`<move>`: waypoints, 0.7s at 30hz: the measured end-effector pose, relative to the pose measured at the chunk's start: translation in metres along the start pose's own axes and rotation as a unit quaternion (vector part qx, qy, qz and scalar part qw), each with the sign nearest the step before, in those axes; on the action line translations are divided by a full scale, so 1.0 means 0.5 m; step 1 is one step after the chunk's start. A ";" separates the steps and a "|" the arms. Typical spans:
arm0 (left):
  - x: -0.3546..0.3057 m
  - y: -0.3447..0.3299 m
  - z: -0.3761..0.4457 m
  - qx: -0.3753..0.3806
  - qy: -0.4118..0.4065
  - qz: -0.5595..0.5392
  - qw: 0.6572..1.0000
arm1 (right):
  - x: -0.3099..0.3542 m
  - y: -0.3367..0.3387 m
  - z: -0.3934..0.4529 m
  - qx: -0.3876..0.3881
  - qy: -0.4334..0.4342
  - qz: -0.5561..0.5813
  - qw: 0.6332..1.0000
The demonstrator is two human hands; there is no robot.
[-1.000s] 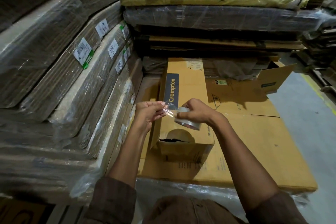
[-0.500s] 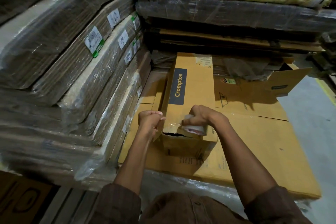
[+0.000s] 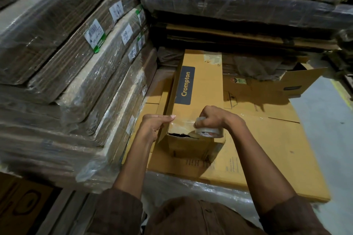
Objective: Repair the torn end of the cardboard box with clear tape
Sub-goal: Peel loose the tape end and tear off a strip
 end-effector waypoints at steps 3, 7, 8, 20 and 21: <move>0.008 -0.006 -0.002 -0.002 0.019 -0.006 1.000 | -0.001 -0.004 -0.001 0.023 -0.020 -0.001 1.000; 0.025 -0.014 -0.008 -0.054 0.011 -0.031 0.998 | -0.002 -0.026 -0.001 0.028 -0.070 0.009 0.997; 0.029 -0.015 -0.010 -0.065 0.007 -0.035 0.997 | -0.005 -0.029 -0.001 0.021 -0.090 0.014 0.996; 0.033 -0.001 0.004 -0.083 -0.022 -0.032 0.996 | -0.026 -0.017 -0.052 -0.065 -0.051 0.102 0.991; 0.034 -0.006 0.004 -0.080 -0.024 -0.025 0.996 | -0.027 -0.017 -0.055 -0.070 -0.057 0.081 0.993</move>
Point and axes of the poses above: each hand's wrist, its own z-axis towards the middle knuckle, its own y-axis out of the back of the hand, x = y × z, the point moved 2 cm from there along z, towards the middle knuckle, and after that the axes turned 6 degrees about -x, right-handed, at the moved point
